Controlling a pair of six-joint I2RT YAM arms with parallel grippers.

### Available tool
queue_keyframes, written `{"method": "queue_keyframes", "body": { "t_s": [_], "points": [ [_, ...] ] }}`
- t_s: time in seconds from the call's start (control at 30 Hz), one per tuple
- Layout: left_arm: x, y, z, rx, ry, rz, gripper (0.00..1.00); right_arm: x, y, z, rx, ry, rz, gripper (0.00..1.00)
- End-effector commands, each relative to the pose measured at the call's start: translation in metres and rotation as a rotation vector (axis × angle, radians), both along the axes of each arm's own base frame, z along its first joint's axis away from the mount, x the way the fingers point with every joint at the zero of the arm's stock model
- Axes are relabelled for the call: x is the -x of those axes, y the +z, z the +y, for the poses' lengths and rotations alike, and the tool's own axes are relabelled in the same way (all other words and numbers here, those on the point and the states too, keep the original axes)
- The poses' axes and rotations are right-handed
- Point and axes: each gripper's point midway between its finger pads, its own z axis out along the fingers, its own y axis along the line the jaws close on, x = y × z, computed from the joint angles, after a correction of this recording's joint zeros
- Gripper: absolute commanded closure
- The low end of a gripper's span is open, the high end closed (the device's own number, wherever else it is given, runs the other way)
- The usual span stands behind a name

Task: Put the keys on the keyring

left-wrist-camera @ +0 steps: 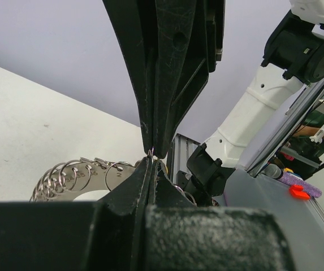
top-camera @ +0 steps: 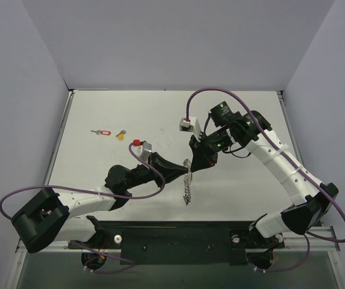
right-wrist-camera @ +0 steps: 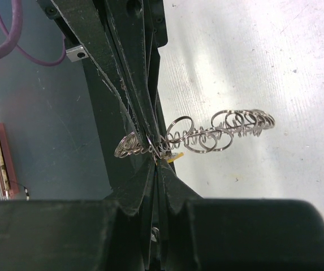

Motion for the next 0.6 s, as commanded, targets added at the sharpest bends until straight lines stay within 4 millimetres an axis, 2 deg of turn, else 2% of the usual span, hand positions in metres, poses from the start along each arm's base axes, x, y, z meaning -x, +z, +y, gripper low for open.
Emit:
{"method": "queue_keyframes", "body": {
  "t_s": [0.0,0.3,0.57],
  "points": [
    [0.014,0.059,0.014,0.173,-0.007,-0.155,1.00,-0.004,0.001,0.000,-0.019,-0.020,-0.005,1.00],
    [0.016,0.060,0.016,0.175,-0.009,-0.159,1.00,-0.001,0.005,0.000,-0.057,-0.009,0.009,1.00],
    [0.013,0.043,0.012,0.099,0.000,-0.162,1.00,0.013,0.023,-0.002,-0.115,0.091,-0.015,1.00]
  ]
}}
